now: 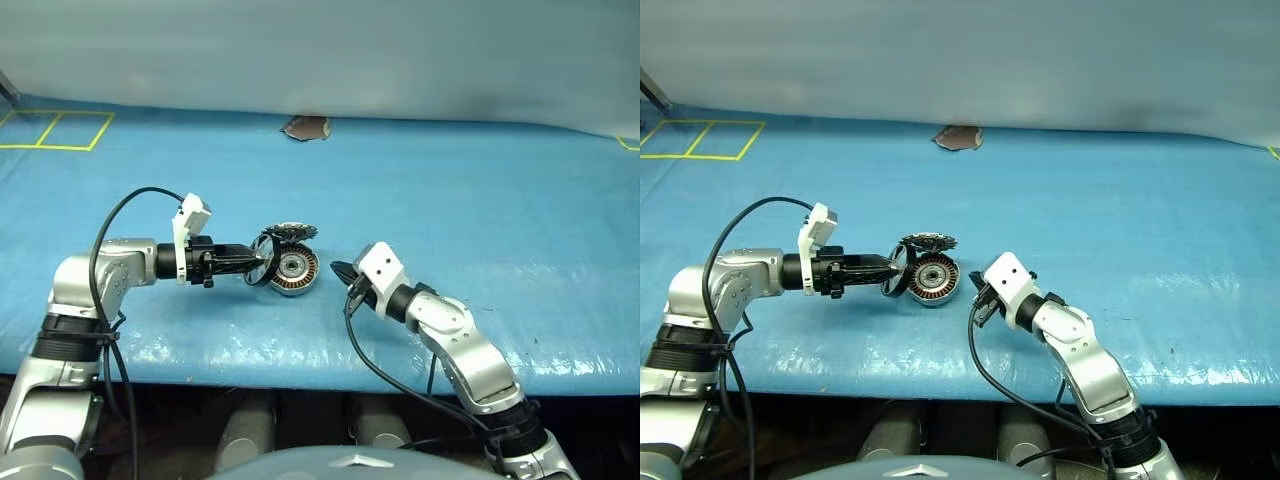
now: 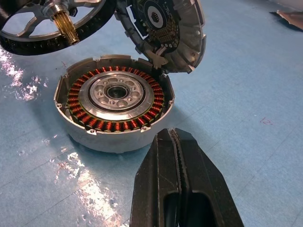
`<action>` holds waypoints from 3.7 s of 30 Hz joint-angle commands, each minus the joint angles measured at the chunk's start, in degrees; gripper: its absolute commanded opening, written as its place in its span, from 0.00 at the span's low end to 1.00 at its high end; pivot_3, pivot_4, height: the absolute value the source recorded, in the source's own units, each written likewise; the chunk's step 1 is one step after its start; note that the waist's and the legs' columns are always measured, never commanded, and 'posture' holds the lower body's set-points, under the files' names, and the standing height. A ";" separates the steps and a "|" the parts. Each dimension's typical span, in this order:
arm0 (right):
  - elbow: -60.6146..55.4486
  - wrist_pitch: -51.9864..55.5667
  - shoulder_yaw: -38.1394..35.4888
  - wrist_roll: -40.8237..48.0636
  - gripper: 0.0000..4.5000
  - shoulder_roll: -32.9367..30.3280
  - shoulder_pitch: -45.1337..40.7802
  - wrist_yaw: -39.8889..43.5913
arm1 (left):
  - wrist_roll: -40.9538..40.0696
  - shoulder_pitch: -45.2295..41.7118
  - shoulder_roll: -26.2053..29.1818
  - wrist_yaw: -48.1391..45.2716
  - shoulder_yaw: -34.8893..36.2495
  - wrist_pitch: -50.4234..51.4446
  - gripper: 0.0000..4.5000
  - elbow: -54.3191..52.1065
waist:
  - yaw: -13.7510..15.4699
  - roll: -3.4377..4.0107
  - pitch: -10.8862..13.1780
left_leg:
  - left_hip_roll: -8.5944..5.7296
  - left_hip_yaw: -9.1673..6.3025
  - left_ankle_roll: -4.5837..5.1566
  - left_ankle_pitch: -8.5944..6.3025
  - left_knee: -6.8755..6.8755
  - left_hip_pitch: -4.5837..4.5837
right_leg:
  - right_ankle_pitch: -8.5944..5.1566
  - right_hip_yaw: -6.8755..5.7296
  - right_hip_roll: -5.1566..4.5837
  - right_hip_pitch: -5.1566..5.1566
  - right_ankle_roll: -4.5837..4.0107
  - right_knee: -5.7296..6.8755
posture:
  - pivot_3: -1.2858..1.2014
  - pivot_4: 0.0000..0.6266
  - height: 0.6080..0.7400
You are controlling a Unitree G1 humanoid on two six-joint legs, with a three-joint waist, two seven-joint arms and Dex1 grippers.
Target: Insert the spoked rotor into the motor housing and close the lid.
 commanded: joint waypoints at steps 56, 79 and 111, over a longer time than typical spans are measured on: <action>-1.82 -6.73 0.43 1.87 0.00 1.05 3.87 2.57 | 9.92 -11.49 -4.65 -3.01 -9.45 -4.41 0.39 6.35 | 0.01 -0.09 0.06 | -0.02 0.00 0.03 0.02 0.12 0.00 | 0.19 0.01 0.02 0.06 0.34 0.04 | 0.52 0.24 1.00; -1.18 -6.71 0.28 1.02 0.00 1.37 3.78 1.99 | 4.39 -11.33 -3.58 -5.00 -6.11 1.24 0.39 4.75 | -0.01 -0.09 0.06 | -0.02 0.00 0.03 0.02 0.15 0.01 | 0.20 0.01 0.03 0.06 0.34 0.07 | 0.52 0.24 1.00; -1.03 -6.48 0.98 0.46 0.00 1.71 4.07 1.24 | 10.30 -12.48 -6.28 -2.21 -11.27 -3.54 0.39 7.57 | -0.08 -0.09 0.06 | -0.01 0.00 0.03 0.02 0.21 0.03 | 0.20 0.04 0.06 0.09 0.35 0.13 | 0.52 0.24 1.00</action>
